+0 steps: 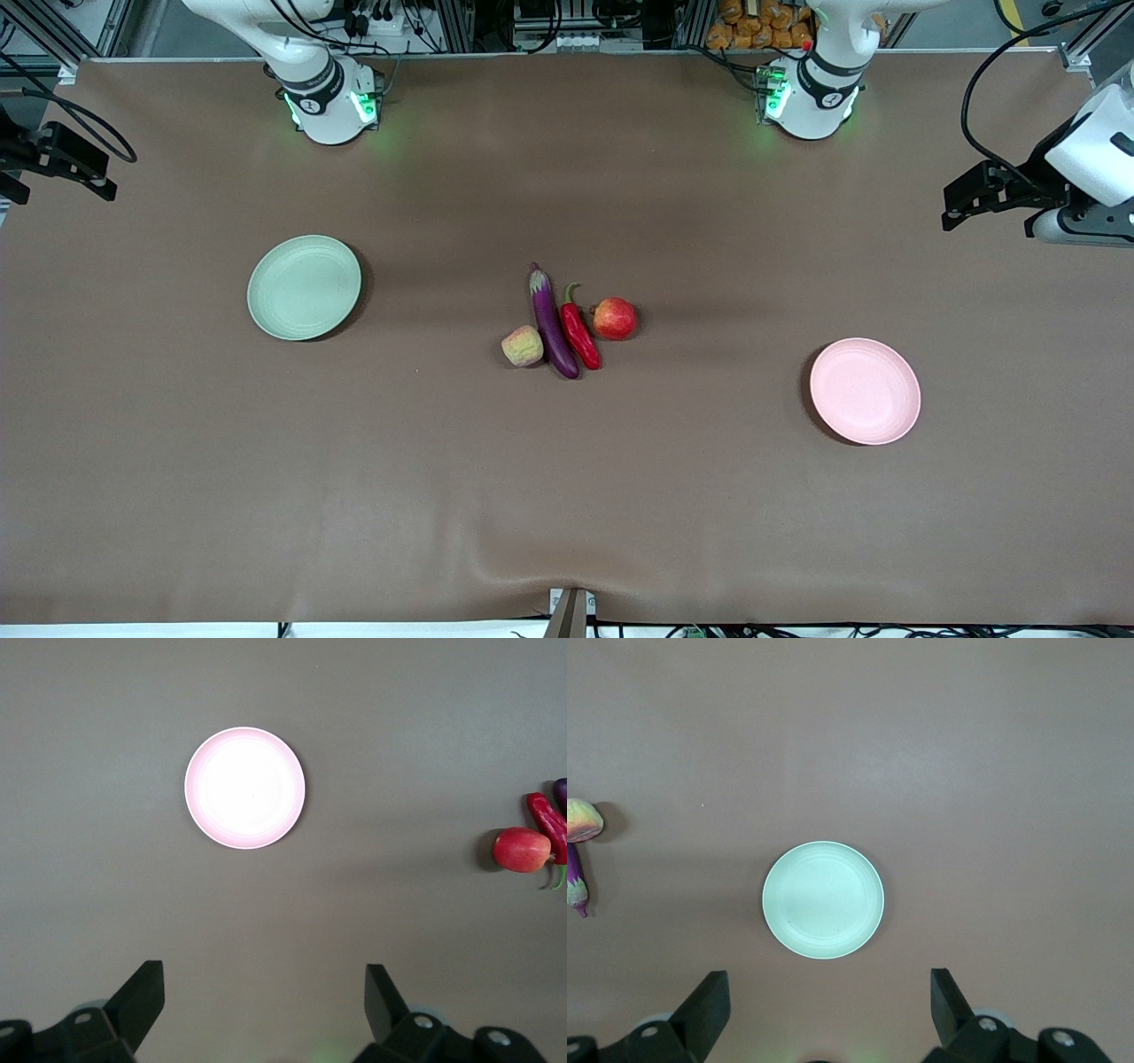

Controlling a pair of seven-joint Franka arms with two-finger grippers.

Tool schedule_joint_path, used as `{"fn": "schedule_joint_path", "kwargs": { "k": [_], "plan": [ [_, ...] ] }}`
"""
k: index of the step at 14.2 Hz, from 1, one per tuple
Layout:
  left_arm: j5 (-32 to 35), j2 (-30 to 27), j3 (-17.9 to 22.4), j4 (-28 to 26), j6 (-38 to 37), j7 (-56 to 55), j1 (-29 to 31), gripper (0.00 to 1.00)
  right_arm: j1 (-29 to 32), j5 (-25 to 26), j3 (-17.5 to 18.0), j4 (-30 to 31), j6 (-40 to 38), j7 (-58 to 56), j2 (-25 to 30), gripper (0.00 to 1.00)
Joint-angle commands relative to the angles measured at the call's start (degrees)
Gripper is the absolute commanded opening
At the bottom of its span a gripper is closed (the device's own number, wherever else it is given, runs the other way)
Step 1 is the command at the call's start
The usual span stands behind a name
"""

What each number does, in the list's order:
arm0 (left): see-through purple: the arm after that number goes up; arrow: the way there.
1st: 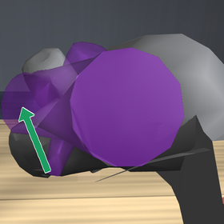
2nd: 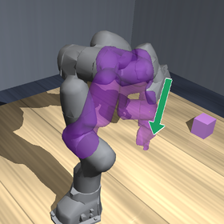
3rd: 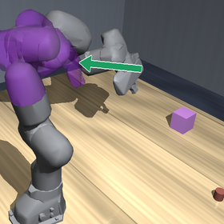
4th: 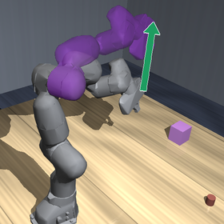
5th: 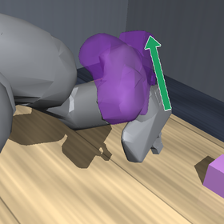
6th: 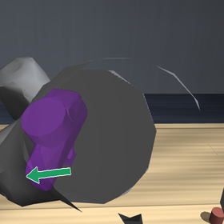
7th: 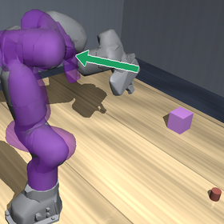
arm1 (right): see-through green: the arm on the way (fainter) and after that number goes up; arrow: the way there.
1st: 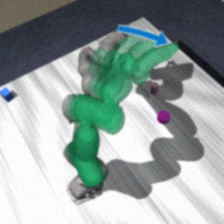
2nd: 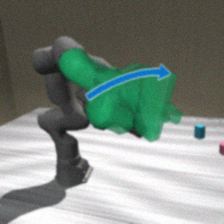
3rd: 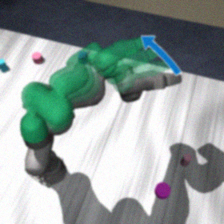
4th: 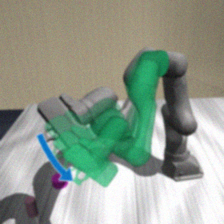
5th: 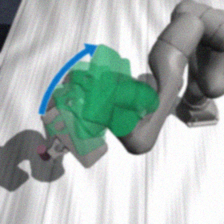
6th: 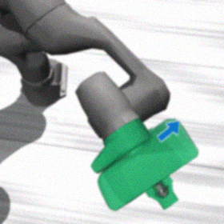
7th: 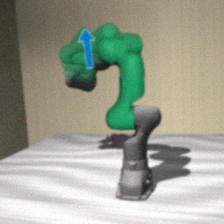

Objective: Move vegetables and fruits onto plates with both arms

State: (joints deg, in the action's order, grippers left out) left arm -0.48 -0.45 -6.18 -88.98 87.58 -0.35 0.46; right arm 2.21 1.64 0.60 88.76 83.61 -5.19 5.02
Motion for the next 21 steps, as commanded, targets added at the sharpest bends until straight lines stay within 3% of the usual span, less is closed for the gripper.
{"fn": "schedule_joint_path", "kwargs": {
  "k": [1,6,13,21],
  "plan": [
    [0.82,0.01,0.03,0.12,1.01,1.84,0.33,1.0,1.13,0.73,0.9,-4.28,-1.61,0.35,-2.45,1.0],
    [-1.36,1.41,0.03,0.91,1.71,-0.86,0.51,1.0,0.87,0.3,0.81,-4.47,-2.32,0.53,-2.56,1.0],
    [-5.68,7.38,-1.72,1.44,6.53,-20.97,-1.24,1.0,0.87,0.3,0.81,-4.47,-2.4,0.7,-2.56,1.0],
    [-4.71,23.89,-2.08,9.25,15.14,-41.18,-18.28,1.0,0.96,0.21,0.9,-4.3,-2.4,0.7,-2.64,1.0]
  ]
}}
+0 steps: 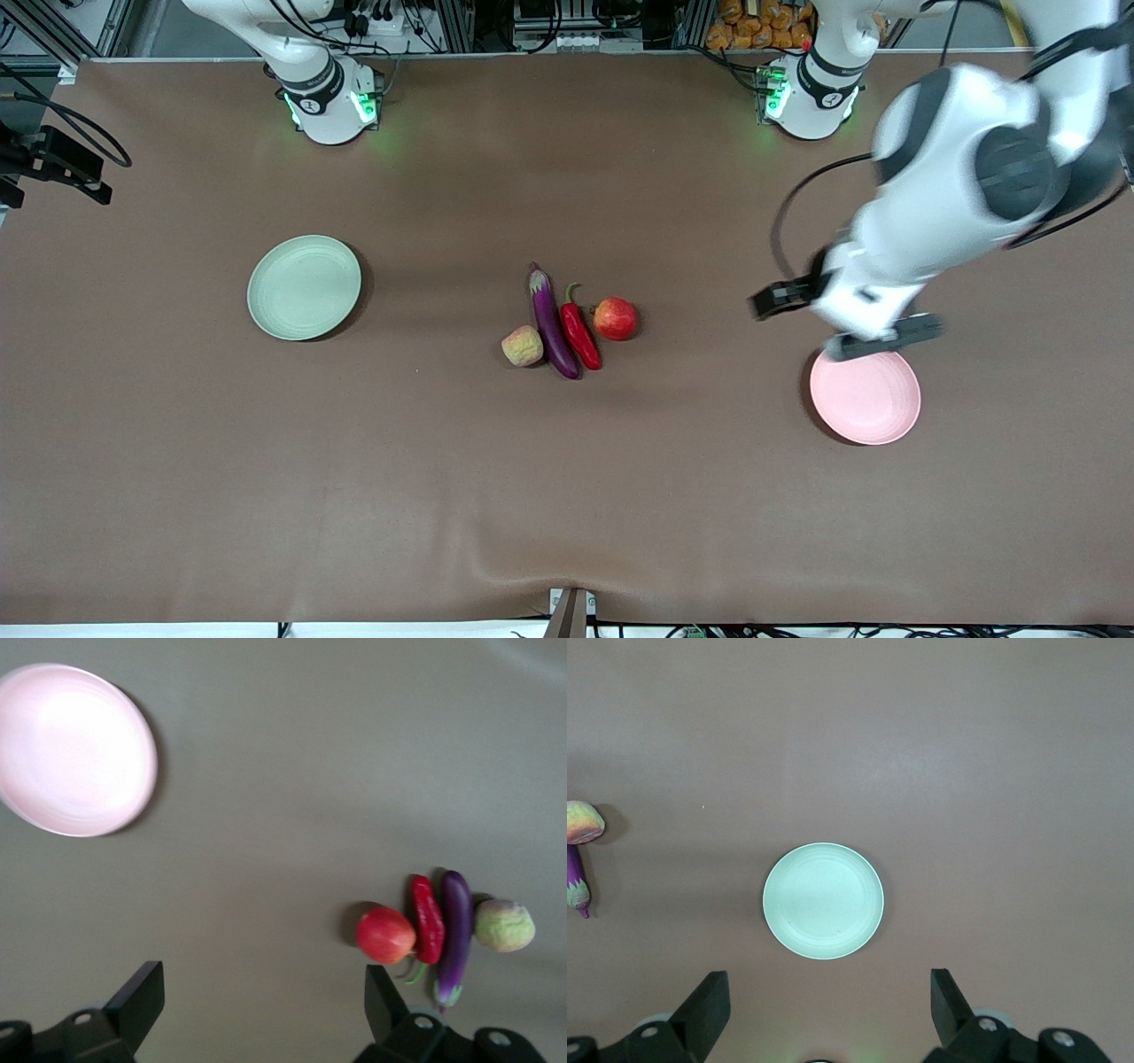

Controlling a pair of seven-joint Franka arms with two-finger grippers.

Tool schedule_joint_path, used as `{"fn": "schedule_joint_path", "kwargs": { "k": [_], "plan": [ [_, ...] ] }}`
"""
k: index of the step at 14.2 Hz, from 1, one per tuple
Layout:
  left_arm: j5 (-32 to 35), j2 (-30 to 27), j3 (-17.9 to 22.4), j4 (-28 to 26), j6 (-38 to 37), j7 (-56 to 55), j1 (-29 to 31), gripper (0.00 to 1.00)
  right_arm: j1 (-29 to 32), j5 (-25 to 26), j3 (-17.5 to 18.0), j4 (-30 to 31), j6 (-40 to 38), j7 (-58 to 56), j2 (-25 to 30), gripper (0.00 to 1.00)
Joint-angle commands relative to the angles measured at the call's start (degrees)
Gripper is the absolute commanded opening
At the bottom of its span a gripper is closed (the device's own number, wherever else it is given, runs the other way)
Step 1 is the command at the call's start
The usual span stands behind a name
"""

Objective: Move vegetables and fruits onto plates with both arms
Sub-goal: 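Move the left gripper over the red chili pepper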

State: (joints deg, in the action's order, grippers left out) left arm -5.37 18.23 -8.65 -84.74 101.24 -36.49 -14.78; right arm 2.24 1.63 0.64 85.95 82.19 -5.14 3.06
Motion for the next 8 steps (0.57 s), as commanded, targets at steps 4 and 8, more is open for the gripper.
{"fn": "schedule_joint_path", "kwargs": {
  "k": [4,8],
  "plan": [
    [1.23,11.38,0.82,5.55,11.67,-16.12,-9.55,1.0,1.02,0.21,0.86,-1.39,-1.5,0.57,-0.68,1.0],
    [4.83,19.02,1.0,5.72,22.32,-36.3,-14.47,1.0,1.02,0.21,0.86,-1.31,-1.59,0.57,-0.6,1.0]
  ]
}}
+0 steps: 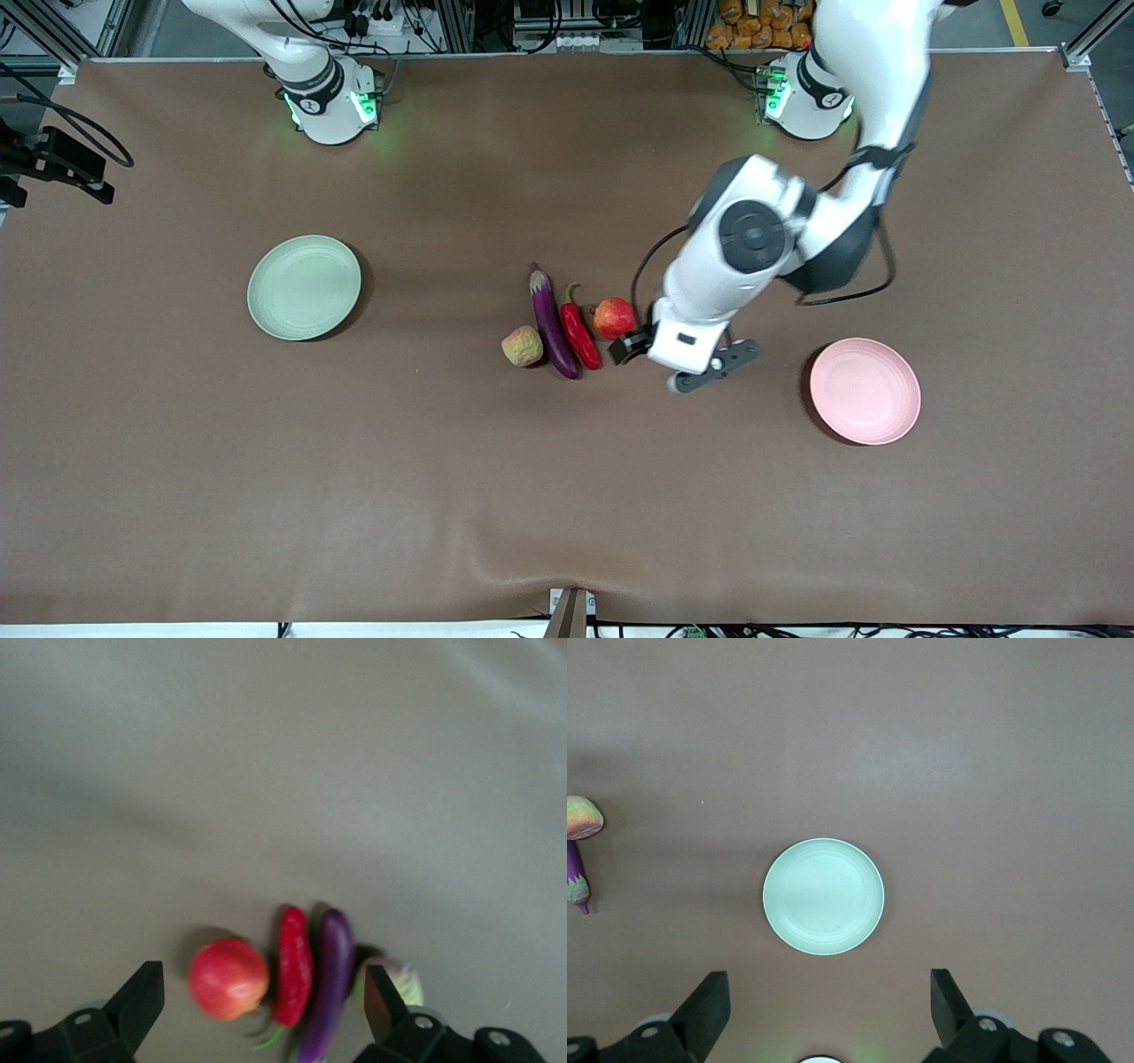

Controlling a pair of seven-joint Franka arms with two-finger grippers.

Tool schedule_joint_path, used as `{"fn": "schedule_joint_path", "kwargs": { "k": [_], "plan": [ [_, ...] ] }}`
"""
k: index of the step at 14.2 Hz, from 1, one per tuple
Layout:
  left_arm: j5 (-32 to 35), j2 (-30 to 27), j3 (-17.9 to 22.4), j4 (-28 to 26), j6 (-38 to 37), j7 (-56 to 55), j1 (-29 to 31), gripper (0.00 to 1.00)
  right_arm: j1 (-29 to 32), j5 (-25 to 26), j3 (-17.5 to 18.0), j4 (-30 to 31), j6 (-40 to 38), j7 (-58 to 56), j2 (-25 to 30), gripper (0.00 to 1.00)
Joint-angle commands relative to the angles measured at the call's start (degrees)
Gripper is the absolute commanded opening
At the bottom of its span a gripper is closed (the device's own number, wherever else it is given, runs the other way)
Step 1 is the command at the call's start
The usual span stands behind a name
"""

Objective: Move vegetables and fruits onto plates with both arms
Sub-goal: 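Move the left gripper over the red chili pepper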

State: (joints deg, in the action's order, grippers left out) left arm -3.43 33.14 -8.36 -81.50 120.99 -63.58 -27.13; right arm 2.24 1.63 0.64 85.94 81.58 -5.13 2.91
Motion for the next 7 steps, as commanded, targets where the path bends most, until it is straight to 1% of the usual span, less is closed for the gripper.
{"fn": "schedule_joint_path", "kwargs": {
  "k": [1,2,5,6,7],
  "plan": [
    [6.04,5.96,0.63,2.48,4.32,-14.67,-2.83,1.0,1.02,0.21,0.86,-1.3,-1.07,0.55,-0.45,1.0],
    [8.51,7.89,0.63,2.48,6.6,-19.6,-3.27,1.0,1.02,0.21,0.86,-1.3,-1.33,0.55,-0.45,1.0],
    [11.42,12.55,1.24,2.57,13.11,-28.59,-5.2,1.0,1.02,0.21,0.86,-1.22,-1.33,0.55,-0.45,1.0],
    [11.69,13.7,2.46,2.66,13.83,-30.35,-6.69,1.0,1.1,0.21,0.86,-1.22,-1.59,0.55,-0.45,1.0],
    [11.7,14.49,4.65,2.66,14.44,-31.85,-8.79,1.0,1.19,0.21,0.86,-1.22,-1.68,0.55,-0.45,1.0]
  ]
}}
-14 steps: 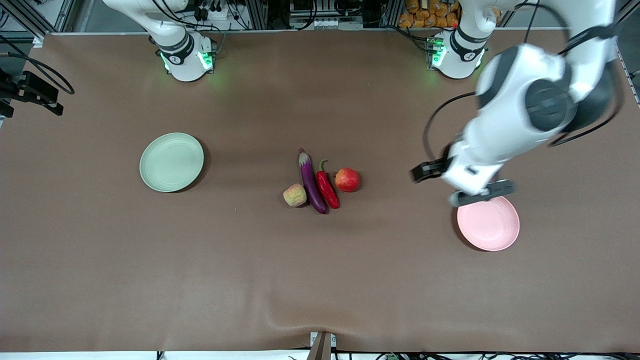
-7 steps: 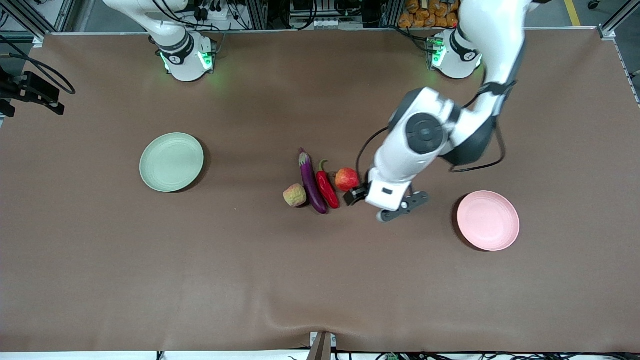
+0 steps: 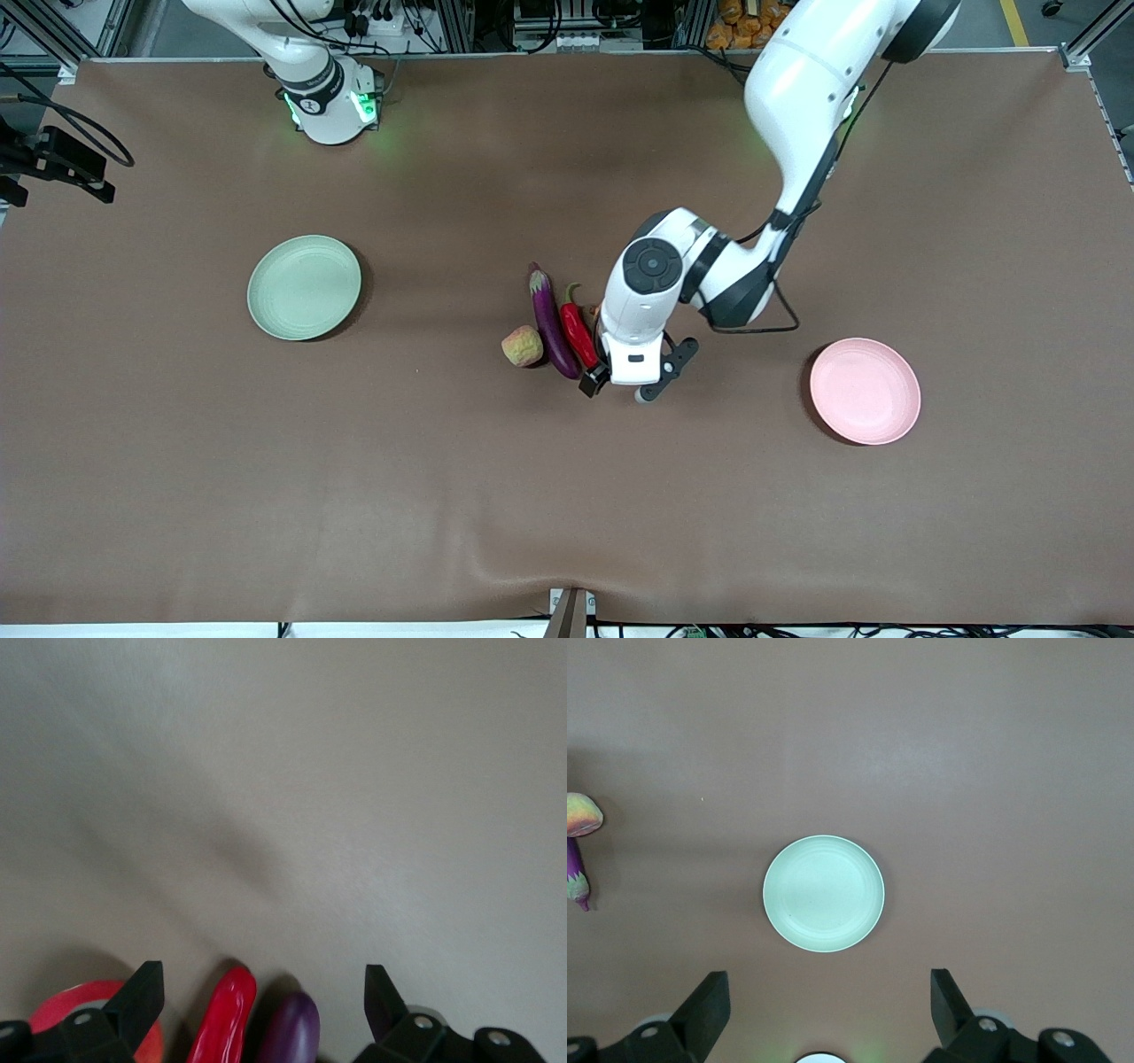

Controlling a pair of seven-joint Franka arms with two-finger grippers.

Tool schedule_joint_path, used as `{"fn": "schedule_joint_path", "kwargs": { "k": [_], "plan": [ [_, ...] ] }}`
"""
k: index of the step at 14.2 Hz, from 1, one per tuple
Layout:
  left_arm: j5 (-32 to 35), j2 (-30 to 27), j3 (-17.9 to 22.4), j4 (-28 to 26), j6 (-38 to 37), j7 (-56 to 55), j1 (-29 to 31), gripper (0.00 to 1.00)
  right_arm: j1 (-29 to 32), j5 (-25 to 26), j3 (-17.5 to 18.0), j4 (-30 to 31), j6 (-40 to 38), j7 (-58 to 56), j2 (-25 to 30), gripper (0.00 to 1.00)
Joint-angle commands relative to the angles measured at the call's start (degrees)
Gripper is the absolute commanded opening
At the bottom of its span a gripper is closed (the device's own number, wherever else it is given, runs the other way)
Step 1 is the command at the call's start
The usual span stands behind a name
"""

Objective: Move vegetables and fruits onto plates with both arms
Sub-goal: 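Move the left gripper over the red chili pepper, then lower the left gripper and grasp the red chili pepper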

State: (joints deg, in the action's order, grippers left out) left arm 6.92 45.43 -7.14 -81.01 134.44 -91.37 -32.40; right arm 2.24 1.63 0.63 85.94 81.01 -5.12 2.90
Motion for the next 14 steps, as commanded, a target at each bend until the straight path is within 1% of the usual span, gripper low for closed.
{"fn": "schedule_joint_path", "kwargs": {
  "k": [1,3,8,9,10,14],
  "plan": [
    [1.16,2.91,5.62,2.17,1.09,-5.21,-5.46,1.0,1.1,0.21,0.86,-1.22,-1.12,0.55,-0.52,1.0],
    [1.25,4.31,6.17,2.17,1.09,-6.1,-6.53,1.0,1.01,0.21,0.86,-1.22,-1.12,0.55,-0.44,1.0],
    [2.83,5.11,6.09,1.65,1.09,-4.79,-8.02,1.0,1.36,0.21,0.86,-1.22,-1.64,0.55,-0.44,1.0],
    [2.92,5.2,6.0,1.47,1.09,-4.79,-8.03,0.97,1.54,0.13,0.86,-1.13,-1.9,0.55,-0.52,1.0],
    [2.92,5.11,6.0,1.38,1.09,-4.87,-8.03,0.83,1.54,0.12,0.86,-1.21,-1.91,0.55,-0.44,1.0],
    [2.83,5.99,5.73,1.3,1.0,-2.07,-8.12,0.83,1.36,0.12,0.86,-1.22,-1.82,0.55,-0.52,1.0]
  ]
}}
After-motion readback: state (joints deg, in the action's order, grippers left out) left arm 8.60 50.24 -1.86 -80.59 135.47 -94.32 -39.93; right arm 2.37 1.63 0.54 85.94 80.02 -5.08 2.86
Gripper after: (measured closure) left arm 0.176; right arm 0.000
